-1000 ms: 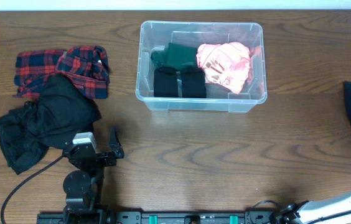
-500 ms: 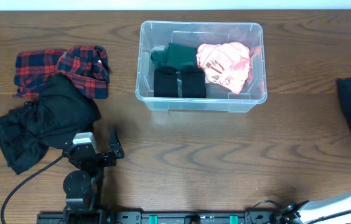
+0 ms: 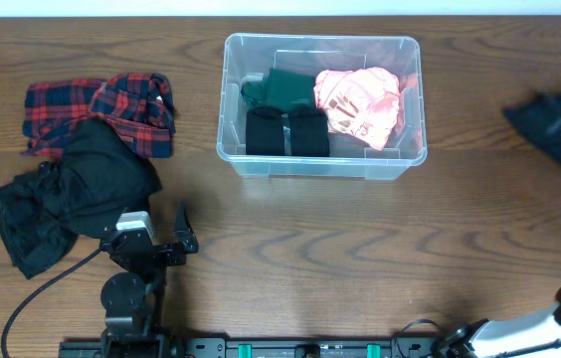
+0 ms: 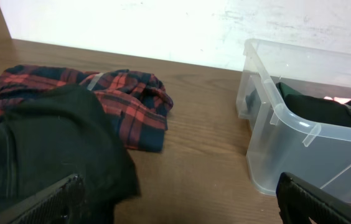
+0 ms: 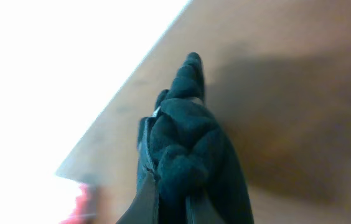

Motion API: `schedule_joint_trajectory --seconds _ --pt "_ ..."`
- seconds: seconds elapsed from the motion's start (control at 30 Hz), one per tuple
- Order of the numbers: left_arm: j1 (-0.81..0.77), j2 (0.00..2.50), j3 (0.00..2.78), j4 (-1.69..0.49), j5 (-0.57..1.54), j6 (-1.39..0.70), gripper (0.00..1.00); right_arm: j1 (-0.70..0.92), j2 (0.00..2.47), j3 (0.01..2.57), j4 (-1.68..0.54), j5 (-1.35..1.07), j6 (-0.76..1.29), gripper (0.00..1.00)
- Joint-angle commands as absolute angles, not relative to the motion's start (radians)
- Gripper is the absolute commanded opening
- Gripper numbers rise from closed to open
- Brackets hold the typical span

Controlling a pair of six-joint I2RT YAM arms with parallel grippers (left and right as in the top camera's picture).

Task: Pack container
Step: 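Grasp the navy garment with the right gripper and lift it, then carry the navy garment over the bin's right side and release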

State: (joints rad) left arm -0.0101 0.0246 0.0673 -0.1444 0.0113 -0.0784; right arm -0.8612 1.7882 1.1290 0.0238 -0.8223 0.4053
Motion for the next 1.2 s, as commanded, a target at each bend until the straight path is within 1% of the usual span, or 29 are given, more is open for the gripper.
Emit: schedule_joint_trajectory --seconds 0.0,0.4,0.63,0.77,0.93,1.0,1.17 --pt "-0.006 0.024 0.051 -0.176 0.0 -0.083 0.98 -0.797 1.676 1.184 0.035 -0.96 0.502 0.01" --pt "-0.006 0.024 0.051 -0.177 0.0 -0.083 0.98 -0.575 1.39 1.251 0.035 -1.056 0.598 0.01" --pt "-0.006 0.024 0.051 -0.177 0.0 -0.083 0.98 -0.404 1.351 1.251 0.005 -1.181 0.59 0.01" --pt "-0.006 0.024 0.051 -0.176 0.0 -0.083 0.98 -0.3 1.362 1.251 -0.135 -1.194 0.484 0.01" --pt "-0.006 0.024 0.051 -0.177 0.0 -0.083 0.98 -0.208 1.388 1.25 -0.357 -1.106 0.302 0.01" --pt "-0.006 0.024 0.051 -0.177 0.0 -0.083 0.98 -0.18 1.405 1.248 -0.41 -1.072 0.245 0.01" --pt "-0.006 0.024 0.051 -0.177 0.0 -0.083 0.98 -0.148 1.454 1.248 -0.449 -1.047 0.196 0.01"
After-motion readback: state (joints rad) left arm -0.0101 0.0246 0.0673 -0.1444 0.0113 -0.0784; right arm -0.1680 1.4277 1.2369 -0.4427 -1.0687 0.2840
